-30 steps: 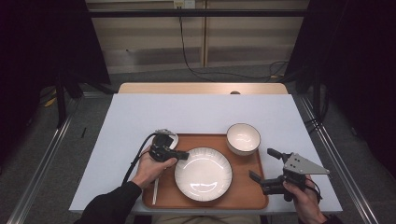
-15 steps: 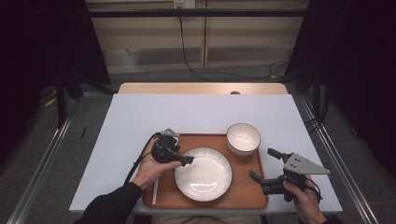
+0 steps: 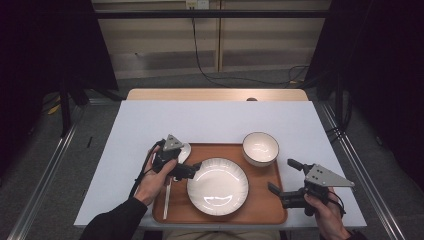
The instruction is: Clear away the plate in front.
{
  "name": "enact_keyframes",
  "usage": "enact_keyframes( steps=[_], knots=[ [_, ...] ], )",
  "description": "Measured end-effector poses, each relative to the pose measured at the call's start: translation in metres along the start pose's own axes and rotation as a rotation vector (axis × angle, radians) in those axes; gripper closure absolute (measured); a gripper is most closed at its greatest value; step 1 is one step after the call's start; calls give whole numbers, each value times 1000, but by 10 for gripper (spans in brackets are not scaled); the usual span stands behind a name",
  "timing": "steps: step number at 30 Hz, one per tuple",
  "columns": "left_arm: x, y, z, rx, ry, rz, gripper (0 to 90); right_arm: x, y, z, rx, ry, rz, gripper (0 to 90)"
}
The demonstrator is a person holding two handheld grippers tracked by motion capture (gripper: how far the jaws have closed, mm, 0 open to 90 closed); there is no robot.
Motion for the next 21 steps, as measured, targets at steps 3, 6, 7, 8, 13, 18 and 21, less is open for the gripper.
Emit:
enact_keyframes(
  steps=[3,6,7,8,13,18,21],
  knots=[
    [-1,-9,5,-5,-33,-47,33,0,0,0,1,1,3,0],
    [-5,-19,10,18,-85,-78,33,0,-1,0,0,3,0,0],
    [-8,-23,11,20,-86,-86,34,0,-1,0,-4,1,3,0],
    [-10,-26,13,31,-80,-88,21,0,-1,-1,-5,6,2,0],
    [-20,-42,23,90,-91,-105,19,0,-2,-2,-9,8,0,0],
    [-27,-56,34,101,-125,-151,29,0,-3,-2,-12,8,3,0],
    [-30,-64,38,116,-132,-180,25,-1,-3,-3,-24,16,3,0]
  ],
)
Point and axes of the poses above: each handheld gripper's, and its own axes: y roughly forward along the jaws, x roughly out of its top, z roughly to its left, the point moved 6 cm from there along y, roughly forward along the jaws, and after that the axes turned 1 degree about -z, right-handed, at the moved point
